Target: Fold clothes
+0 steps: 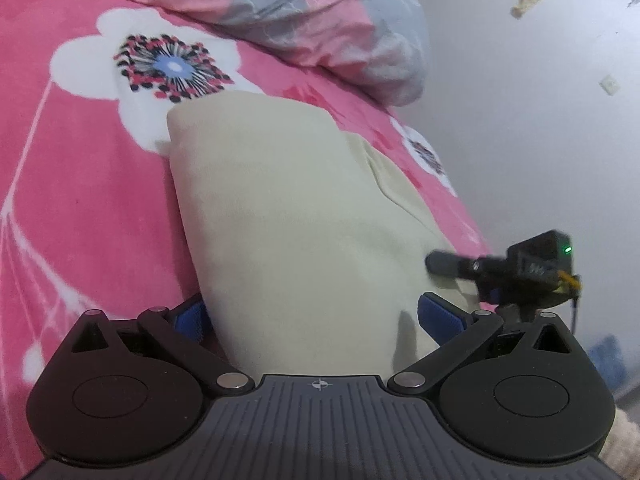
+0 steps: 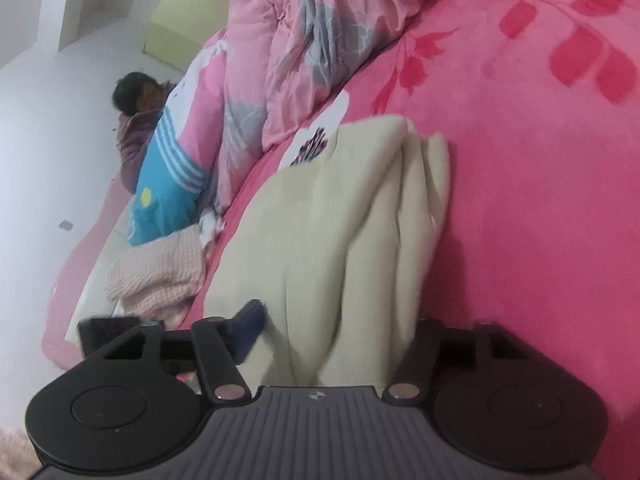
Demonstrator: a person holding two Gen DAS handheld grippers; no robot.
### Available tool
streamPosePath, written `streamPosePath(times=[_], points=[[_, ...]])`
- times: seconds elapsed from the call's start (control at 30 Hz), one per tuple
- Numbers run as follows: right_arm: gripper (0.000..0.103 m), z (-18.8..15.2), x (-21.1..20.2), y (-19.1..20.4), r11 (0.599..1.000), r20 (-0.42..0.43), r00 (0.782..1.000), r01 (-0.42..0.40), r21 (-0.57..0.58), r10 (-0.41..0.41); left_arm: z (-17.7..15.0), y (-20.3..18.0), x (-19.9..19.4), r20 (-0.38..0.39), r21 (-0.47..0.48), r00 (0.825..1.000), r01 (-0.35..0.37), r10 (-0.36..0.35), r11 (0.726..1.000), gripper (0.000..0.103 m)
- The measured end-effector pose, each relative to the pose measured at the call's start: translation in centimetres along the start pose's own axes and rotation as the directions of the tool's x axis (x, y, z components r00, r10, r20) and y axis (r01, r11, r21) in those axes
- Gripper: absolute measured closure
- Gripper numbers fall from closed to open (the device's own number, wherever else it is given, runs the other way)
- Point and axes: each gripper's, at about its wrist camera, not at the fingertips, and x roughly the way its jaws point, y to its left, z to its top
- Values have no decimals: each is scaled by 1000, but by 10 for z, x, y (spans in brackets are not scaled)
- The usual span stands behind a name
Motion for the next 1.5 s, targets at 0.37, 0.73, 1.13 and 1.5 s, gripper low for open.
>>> streamPosePath(times=[0.37,0.73,1.13,1.5], points=[[53,23,40,4,996,-101,993,-73,-42,68,10,-7,20,-10,27,999,-46,47,999,0],[60,8,-25,59,970,21,1000,6,-242,-1,24,-61,8,12,8,1000,15,-16,1000,0],[60,49,-165,35,942,198,968,203,-266,-152,73,-169,117,-24,111,983,181,-179,977,0],[60,185,-213,-51,864,227,915,393,-315,-333,136,-212,276,41,105,973,221,-227,970,0]])
